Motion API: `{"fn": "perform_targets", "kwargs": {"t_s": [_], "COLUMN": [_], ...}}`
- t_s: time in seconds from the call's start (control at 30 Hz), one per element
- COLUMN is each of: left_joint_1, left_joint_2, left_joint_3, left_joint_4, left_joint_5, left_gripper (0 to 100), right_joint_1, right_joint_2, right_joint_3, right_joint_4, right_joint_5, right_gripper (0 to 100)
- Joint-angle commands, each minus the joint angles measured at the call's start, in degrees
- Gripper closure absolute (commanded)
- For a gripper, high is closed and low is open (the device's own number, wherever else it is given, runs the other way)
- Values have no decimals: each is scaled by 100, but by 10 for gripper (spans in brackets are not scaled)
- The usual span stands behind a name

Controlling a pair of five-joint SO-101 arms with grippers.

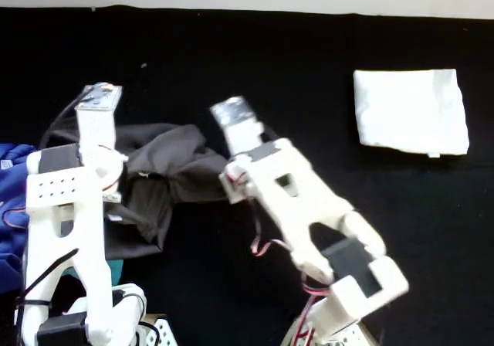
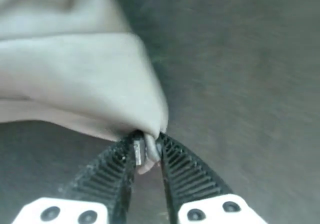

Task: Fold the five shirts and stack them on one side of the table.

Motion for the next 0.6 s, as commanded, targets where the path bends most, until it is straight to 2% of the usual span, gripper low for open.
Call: {"fn": "perform_targets", "kwargs": {"t_s": [0.0,0.17,0.37,0.47,0.57], "left_joint_1": [620,1648,2510,2897,3284], "left_joint_2": [-154,-145,-101,-101,-101], "left_joint_3": [-470,-1807,-3257,-3530,-3231], "left_joint_4": [360,1002,1204,1213,1222], "left_joint_5": [9,18,18,18,18], "left_gripper": [990,990,989,989,970], "right_joint_1": [673,1657,2782,3398,3908], "right_joint_2": [-1253,-2527,-3459,-3776,-4022], "right_joint_3": [-75,-110,-110,-110,-92], "right_joint_4": [426,1015,1358,1358,1429], "right_joint_5": [527,976,1503,1679,1758], "right_gripper": [992,992,992,992,992]}}
